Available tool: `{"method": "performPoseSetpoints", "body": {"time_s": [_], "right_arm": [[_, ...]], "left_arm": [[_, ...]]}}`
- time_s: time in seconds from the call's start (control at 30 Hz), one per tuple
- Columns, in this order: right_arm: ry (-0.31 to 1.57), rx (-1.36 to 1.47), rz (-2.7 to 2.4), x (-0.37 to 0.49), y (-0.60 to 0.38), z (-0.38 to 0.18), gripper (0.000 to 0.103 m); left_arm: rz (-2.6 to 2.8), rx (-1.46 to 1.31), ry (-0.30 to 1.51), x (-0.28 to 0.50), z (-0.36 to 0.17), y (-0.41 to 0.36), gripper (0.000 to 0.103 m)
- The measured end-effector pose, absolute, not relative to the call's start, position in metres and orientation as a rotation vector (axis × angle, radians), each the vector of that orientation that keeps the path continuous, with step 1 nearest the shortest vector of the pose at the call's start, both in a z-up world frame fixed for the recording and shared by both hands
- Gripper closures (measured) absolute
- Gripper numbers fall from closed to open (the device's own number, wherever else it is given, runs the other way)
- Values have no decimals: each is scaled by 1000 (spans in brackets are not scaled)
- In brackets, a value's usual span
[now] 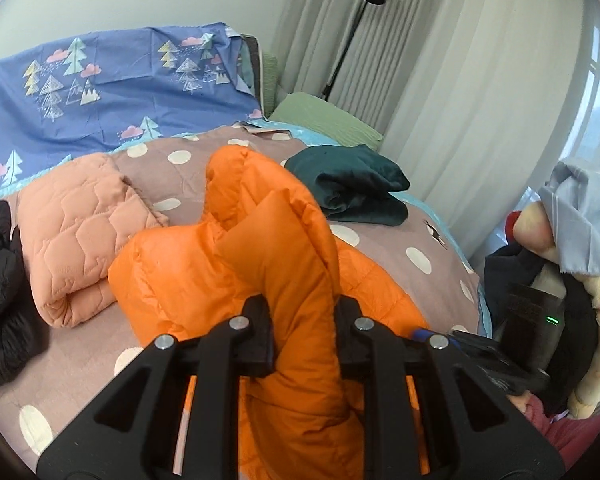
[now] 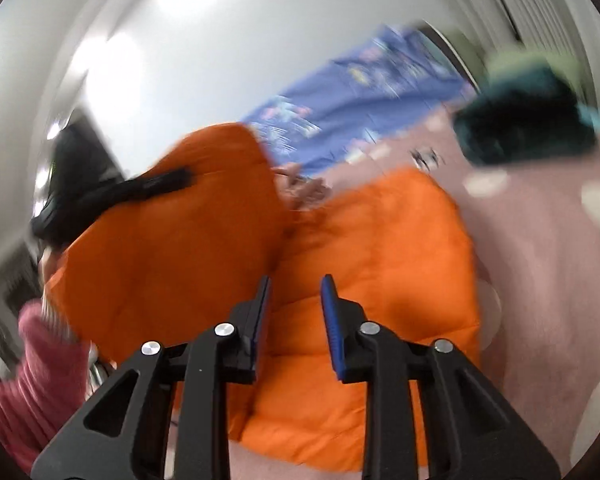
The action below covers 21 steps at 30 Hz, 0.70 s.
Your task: Fold large clothes
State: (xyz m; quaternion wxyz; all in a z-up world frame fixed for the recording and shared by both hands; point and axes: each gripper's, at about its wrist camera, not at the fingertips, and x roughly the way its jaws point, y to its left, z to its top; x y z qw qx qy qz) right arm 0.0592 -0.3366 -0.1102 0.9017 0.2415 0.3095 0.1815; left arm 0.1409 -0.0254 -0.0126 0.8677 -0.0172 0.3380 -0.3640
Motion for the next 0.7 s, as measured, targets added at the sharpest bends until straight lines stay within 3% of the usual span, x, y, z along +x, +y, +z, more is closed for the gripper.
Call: {"method": "performPoseSetpoints", "body": {"time_s": [0.03,0.1,0.33,0.7], "right_arm": [[712,481,286,74,-337,-123,93],[780,556,302,94,-338,-145,100],[880,400,389,124,-278,-160,101],[725,513,383,43,-352,-135,100]], "left_arm": [[-763,-45,710,142,-13,-25,86],[-767,-55,709,143,-12,-27,86],[-789,-45,745,149,-21,-63,85],[-811,44,912,180,-77,-152,78]]}}
